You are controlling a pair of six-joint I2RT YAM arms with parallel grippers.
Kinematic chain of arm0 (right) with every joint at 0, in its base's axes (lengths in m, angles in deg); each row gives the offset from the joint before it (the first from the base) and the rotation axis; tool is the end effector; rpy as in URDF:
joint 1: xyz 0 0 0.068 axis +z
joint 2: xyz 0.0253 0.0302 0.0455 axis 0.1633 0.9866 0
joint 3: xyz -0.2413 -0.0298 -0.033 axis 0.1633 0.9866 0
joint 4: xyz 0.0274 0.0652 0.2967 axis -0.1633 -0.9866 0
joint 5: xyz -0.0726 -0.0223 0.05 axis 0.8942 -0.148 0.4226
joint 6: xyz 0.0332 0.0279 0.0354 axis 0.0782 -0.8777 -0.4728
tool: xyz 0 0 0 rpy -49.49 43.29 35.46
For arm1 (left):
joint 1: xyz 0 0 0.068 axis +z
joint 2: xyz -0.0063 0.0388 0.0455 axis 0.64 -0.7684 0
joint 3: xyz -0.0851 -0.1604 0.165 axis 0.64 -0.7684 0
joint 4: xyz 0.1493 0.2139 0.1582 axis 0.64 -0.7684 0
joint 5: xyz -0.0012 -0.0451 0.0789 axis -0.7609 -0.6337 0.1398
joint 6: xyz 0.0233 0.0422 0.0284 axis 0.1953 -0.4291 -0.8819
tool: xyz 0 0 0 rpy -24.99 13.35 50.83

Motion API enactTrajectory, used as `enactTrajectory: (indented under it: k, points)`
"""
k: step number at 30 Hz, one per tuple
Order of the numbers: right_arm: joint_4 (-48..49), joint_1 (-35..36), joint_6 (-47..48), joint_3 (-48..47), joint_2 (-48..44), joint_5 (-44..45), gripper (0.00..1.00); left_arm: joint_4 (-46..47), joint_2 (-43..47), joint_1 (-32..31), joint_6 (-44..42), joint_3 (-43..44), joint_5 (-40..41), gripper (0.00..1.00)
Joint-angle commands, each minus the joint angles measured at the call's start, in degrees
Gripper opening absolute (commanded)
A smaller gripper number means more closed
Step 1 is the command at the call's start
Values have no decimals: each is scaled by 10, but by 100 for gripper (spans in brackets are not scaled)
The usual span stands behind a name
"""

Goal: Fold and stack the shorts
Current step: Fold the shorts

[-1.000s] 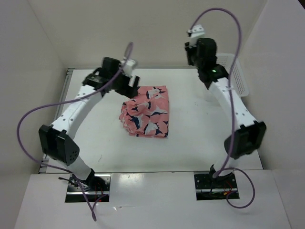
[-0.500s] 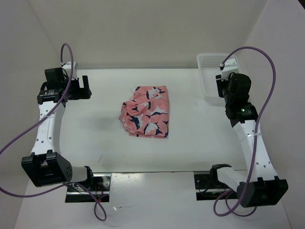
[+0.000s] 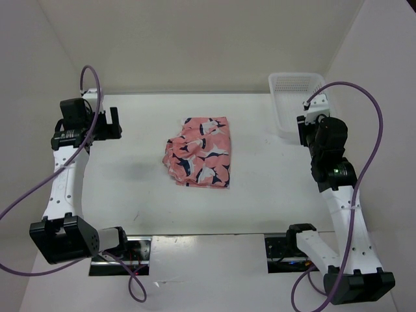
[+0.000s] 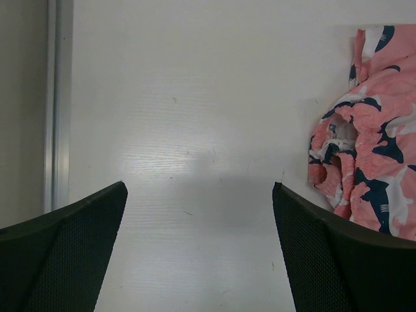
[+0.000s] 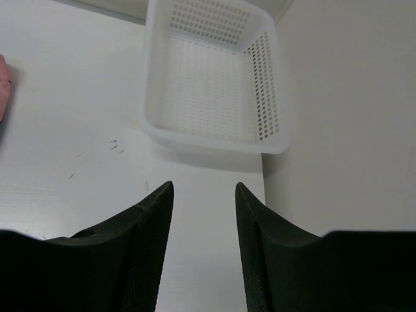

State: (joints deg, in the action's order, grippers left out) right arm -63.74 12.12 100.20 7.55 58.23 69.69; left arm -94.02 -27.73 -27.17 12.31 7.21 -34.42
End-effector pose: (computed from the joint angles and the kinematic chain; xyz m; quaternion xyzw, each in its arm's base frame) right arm 0.2549 0.0047 0.3731 -0.0999 0.7829 -0.1696 0.5901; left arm 0.3268 0.0680 0.3373 -0.0673 0.8732 -0.0043 0.4827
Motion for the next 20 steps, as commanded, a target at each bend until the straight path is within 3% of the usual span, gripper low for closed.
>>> enactTrajectory:
  k: [1,20]
  points:
    - [-7,0,-1,6,-11,0,49,24,24,3,-2,-4,17,99]
    - [-7,0,-1,17,-17,-16,57,24,35,3,-2,-15,18,99]
